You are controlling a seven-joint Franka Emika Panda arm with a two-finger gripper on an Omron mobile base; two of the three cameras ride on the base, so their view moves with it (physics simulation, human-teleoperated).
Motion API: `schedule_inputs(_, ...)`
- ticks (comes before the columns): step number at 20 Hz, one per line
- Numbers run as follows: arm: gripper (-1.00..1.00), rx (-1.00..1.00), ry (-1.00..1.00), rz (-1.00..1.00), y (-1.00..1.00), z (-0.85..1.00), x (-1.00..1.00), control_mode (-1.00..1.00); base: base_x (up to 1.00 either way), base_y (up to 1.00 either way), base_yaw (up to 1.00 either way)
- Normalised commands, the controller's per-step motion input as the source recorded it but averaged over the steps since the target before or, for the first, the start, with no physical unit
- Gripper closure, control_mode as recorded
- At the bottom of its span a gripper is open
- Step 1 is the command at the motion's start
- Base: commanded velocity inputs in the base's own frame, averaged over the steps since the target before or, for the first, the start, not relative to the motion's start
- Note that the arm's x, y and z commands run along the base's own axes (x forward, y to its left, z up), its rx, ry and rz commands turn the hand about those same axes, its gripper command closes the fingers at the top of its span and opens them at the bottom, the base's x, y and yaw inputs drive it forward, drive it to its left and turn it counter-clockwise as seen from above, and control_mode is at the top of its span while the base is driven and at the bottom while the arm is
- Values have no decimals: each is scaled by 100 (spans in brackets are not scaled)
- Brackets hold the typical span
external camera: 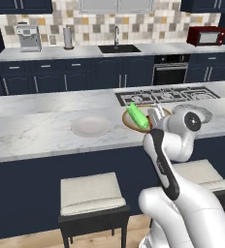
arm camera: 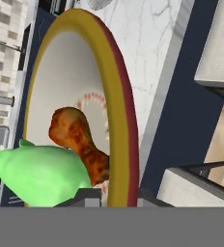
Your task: Pick the chicken drumstick and corn from their plates and place them in the bowl. Then put the bowl in the fridge.
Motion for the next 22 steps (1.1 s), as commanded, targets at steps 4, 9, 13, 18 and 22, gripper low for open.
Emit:
schedule_inputs(4,100,0,0,0,0,0,0,-100,0,0,0)
schedule_inputs(9,100,0,0,0,0,0,0,100,0,0,0)
schedule_inputs(13,100,0,0,0,0,0,0,100,-5,0,0)
schedule_inputs(18,100,0,0,0,0,0,0,100,-47,-5,0)
schedule_inputs(22,100,0,0,0,0,0,0,100,-56,-5,0)
